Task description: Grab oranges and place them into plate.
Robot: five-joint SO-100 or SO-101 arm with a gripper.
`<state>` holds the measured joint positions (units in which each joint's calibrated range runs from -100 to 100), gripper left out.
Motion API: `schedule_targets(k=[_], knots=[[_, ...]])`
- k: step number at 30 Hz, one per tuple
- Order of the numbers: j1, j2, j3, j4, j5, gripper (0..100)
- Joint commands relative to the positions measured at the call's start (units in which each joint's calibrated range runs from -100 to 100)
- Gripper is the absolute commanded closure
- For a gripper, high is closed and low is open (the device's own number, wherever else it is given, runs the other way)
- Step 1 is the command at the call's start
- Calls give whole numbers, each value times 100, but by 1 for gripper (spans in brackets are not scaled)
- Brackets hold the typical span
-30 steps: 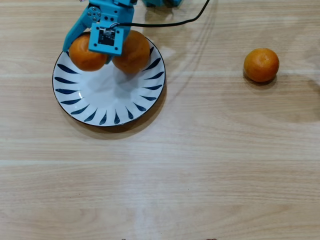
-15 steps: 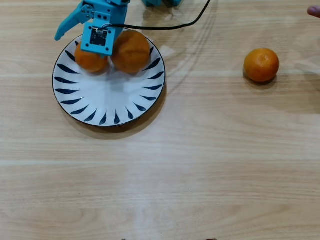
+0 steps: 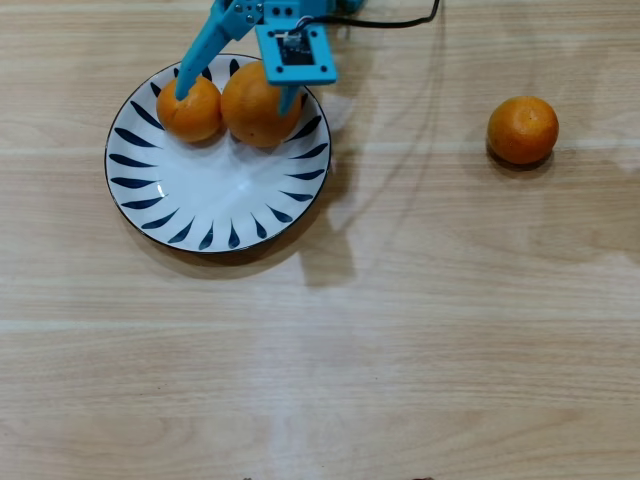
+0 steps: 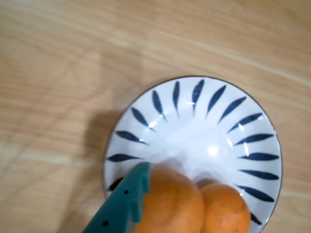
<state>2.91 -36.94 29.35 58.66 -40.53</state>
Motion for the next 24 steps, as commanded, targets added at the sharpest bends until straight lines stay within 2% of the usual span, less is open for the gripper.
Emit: schedule_targets(k=[1,3,7,12,13,14,16,18,22,24], knots=[[-1259,-177,-1156,1625,-458,61],[-2138,-355,-1138,2011,-902,61],[-3477,-439,-1138,2003,-1415,61],[-4703,-380,-957,1883,-2272,61],[-4832,-371,-839,1702,-2345,63],[-4936,-253,-486,1221,-2392,72],[-4985,-118,-115,671,-2392,80],[-5146,9,248,86,-2408,79],[-5582,668,1090,-1848,-2429,78],[-5646,1015,1180,-2363,-2429,76]])
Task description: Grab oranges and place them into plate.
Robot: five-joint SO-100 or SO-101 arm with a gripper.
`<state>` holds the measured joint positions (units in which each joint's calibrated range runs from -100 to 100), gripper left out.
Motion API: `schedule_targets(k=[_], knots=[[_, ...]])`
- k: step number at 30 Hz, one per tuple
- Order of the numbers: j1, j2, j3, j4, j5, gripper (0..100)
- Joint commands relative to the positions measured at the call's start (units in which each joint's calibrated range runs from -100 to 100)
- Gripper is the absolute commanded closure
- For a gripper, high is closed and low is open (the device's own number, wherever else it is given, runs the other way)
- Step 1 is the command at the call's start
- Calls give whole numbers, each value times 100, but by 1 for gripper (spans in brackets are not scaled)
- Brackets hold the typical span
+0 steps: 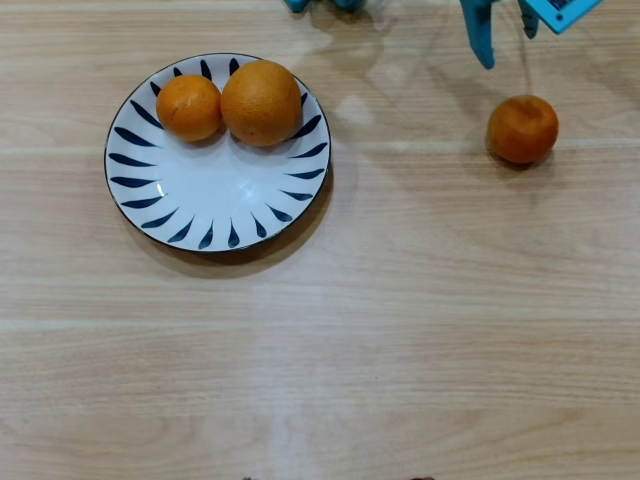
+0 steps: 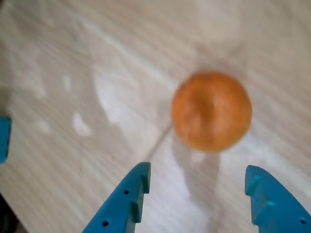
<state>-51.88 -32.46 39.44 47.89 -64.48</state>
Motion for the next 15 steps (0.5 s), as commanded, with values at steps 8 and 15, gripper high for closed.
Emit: schedule_targets(k=[8,15], knots=[[-199,1623,225,-2774,-40,62],[-167,1978,243,-2859,-311,62]])
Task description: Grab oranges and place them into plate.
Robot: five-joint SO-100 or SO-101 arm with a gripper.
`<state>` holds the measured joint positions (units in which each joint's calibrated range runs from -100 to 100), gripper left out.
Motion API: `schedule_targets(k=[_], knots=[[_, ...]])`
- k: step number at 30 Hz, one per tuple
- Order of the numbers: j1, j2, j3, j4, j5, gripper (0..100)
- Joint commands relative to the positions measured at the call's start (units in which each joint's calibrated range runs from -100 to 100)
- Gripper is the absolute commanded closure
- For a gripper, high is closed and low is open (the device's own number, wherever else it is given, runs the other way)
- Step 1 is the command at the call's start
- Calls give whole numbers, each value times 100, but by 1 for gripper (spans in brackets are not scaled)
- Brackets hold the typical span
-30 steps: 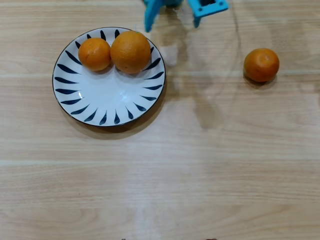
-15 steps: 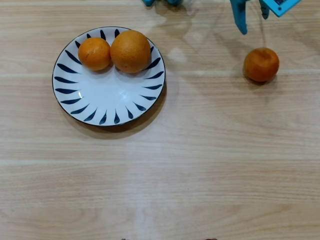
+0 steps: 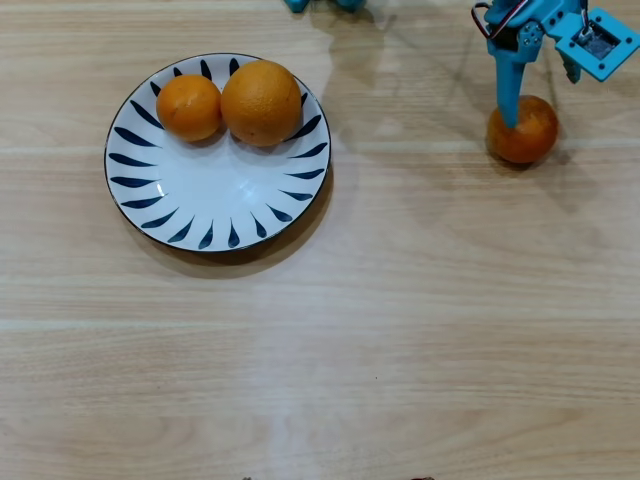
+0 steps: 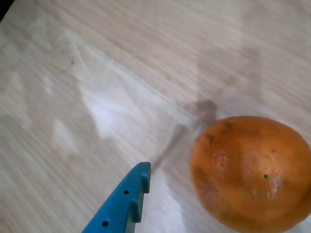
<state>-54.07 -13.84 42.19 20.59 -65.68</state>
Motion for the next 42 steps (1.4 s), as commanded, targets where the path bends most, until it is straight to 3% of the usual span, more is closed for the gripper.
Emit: schedule_targets(k=[1,7,18,27,35,42], knots=[[69,192,-31,-129,-233,62],[311,665,-31,-335,-212,62],[254,1587,-58,-1685,-259,63],[246,1595,-49,-1693,-259,68],[343,970,-22,-1607,-197,67],[835,23,331,-1607,289,67]])
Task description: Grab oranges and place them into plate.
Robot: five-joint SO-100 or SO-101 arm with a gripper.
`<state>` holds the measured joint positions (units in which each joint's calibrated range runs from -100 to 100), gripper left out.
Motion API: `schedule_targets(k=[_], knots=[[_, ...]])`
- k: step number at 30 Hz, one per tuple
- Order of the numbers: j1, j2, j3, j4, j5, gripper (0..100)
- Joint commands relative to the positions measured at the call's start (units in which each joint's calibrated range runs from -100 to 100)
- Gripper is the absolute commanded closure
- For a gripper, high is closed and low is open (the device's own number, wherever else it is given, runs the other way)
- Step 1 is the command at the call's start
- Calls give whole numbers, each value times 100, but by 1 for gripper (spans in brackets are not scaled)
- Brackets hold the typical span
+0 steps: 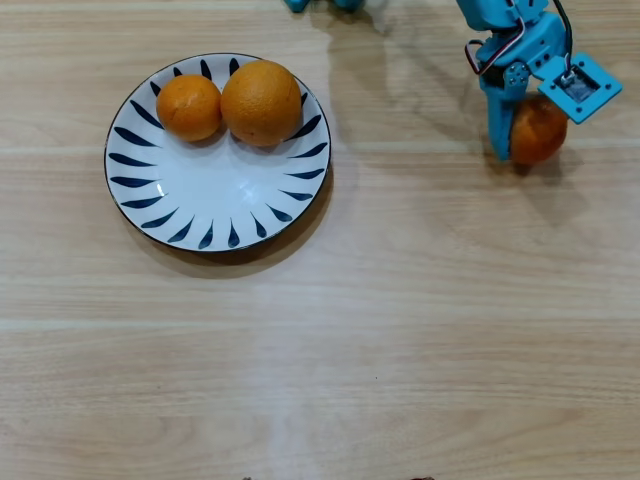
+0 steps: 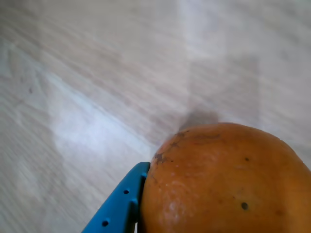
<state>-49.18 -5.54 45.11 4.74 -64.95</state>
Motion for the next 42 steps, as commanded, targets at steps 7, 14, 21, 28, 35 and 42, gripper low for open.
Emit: schedule_targets(k=[7,14,21,28,35,42], knots=[[910,-1745,265,-23,656,68],[2143,-2565,238,-31,1591,68],[3539,-2937,265,-48,2192,68],[5127,-2937,437,-83,2407,68],[6434,-2886,1297,-108,2360,68],[6797,-2886,1424,-108,2396,68]])
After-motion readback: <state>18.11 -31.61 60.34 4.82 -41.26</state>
